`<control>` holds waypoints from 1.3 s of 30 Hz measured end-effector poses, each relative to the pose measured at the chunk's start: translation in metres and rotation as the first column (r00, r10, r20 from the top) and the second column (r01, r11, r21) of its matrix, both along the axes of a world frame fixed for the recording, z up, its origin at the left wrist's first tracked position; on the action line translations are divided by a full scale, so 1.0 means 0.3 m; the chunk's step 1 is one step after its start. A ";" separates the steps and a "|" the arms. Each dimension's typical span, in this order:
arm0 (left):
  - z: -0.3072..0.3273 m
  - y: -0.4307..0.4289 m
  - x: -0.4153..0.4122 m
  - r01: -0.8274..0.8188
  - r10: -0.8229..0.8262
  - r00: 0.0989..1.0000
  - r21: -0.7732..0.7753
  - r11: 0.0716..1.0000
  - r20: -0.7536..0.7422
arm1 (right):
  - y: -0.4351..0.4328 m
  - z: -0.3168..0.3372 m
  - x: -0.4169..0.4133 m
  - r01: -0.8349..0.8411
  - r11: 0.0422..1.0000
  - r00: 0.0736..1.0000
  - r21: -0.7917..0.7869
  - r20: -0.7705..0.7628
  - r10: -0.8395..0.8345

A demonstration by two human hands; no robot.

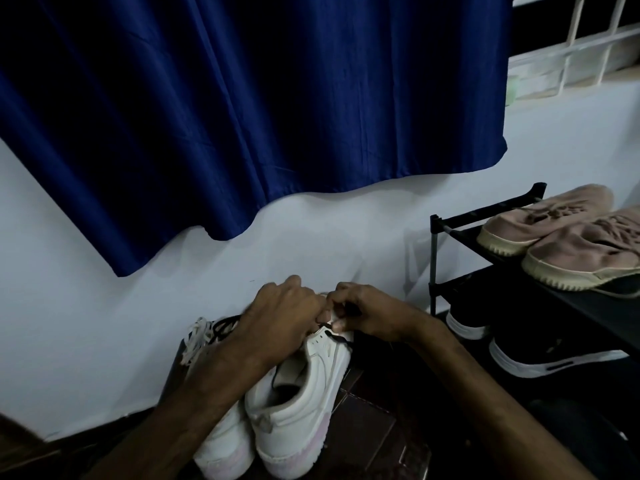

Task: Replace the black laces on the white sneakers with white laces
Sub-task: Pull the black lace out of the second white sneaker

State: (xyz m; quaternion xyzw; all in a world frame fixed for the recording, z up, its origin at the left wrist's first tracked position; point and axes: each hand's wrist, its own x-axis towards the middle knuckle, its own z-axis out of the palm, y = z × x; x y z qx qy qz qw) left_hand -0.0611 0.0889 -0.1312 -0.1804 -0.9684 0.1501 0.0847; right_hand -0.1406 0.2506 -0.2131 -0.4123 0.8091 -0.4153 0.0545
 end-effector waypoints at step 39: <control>-0.065 -0.154 0.010 -0.232 0.368 0.833 0.344 0.910 -0.413 | -0.005 0.020 -0.012 -0.077 0.995 0.997 0.066 0.036 0.075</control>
